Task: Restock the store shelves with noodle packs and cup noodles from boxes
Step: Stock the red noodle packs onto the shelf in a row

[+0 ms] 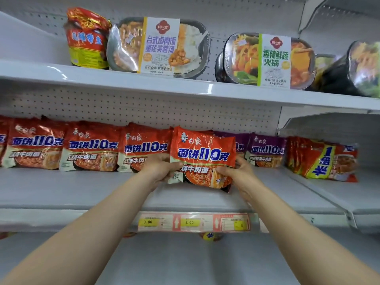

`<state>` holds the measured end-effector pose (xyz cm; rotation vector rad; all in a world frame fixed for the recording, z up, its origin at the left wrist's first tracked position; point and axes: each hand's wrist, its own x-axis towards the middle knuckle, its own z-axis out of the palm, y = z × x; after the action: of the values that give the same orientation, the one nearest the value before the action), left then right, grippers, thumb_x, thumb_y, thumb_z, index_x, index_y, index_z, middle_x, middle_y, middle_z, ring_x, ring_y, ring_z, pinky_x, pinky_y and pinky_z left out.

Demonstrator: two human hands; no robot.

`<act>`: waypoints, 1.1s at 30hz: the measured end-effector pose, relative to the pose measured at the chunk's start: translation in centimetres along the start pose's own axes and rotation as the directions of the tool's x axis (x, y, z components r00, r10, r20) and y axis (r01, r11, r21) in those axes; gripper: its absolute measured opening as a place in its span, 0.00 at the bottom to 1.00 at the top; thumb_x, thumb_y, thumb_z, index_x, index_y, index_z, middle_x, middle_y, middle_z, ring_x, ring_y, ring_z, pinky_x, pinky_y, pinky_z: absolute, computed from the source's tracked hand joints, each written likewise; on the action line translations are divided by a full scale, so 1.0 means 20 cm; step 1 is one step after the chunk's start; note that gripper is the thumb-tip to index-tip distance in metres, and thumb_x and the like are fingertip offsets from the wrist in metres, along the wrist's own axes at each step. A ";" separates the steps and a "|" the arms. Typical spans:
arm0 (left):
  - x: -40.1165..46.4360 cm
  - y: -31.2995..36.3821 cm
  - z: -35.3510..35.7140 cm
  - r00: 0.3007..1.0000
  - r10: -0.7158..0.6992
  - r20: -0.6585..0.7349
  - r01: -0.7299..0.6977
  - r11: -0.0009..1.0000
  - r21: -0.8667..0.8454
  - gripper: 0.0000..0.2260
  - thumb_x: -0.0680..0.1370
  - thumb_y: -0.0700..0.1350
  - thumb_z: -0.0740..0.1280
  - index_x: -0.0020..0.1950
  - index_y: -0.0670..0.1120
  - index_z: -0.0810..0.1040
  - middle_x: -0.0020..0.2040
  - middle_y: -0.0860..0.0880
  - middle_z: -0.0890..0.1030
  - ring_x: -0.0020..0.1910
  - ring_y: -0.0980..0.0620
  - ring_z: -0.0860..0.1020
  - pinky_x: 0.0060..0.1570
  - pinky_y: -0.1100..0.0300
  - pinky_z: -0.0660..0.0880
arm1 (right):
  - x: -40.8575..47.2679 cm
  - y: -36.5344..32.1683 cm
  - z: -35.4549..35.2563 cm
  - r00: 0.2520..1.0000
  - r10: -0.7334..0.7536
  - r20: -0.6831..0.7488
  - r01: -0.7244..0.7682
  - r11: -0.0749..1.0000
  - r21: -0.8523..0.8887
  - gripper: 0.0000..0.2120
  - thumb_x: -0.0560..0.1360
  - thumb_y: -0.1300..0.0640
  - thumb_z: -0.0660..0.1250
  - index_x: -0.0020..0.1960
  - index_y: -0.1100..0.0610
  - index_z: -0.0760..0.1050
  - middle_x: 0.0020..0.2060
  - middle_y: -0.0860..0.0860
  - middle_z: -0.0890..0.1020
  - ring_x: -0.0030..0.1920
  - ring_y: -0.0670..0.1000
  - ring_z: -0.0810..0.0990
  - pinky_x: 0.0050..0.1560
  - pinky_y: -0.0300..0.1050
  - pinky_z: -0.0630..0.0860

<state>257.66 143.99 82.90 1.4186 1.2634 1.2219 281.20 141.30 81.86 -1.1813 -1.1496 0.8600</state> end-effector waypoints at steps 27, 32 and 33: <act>0.37 -0.05 0.36 0.908 0.012 -0.418 0.025 0.996 0.083 0.04 0.77 0.39 0.71 0.49 0.46 0.78 0.43 0.49 0.81 0.35 0.56 0.75 0.26 0.72 0.71 | 0.69 0.25 0.10 0.993 -0.122 -0.002 0.116 0.945 -0.305 0.19 0.71 0.60 0.78 0.54 0.47 0.72 0.49 0.43 0.79 0.51 0.47 0.78 0.61 0.48 0.76; 0.37 -0.08 0.39 0.888 0.033 -0.459 0.030 0.991 0.130 0.15 0.75 0.44 0.75 0.60 0.43 0.80 0.56 0.44 0.84 0.51 0.46 0.80 0.55 0.53 0.77 | 0.72 0.28 0.11 0.990 -0.144 0.002 0.136 0.926 -0.353 0.18 0.72 0.56 0.78 0.56 0.45 0.73 0.51 0.44 0.82 0.56 0.52 0.82 0.62 0.54 0.78; 0.37 -0.08 0.39 0.889 0.036 -0.457 0.035 0.989 0.144 0.18 0.76 0.44 0.74 0.63 0.42 0.78 0.59 0.45 0.82 0.52 0.47 0.78 0.54 0.56 0.75 | 0.72 0.27 0.11 0.989 -0.145 0.000 0.135 0.923 -0.360 0.18 0.72 0.56 0.78 0.57 0.46 0.74 0.53 0.45 0.83 0.56 0.52 0.82 0.62 0.54 0.78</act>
<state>265.17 151.60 81.07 1.2693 1.7053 1.5511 282.70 156.65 79.60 -1.3818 -1.3910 0.5339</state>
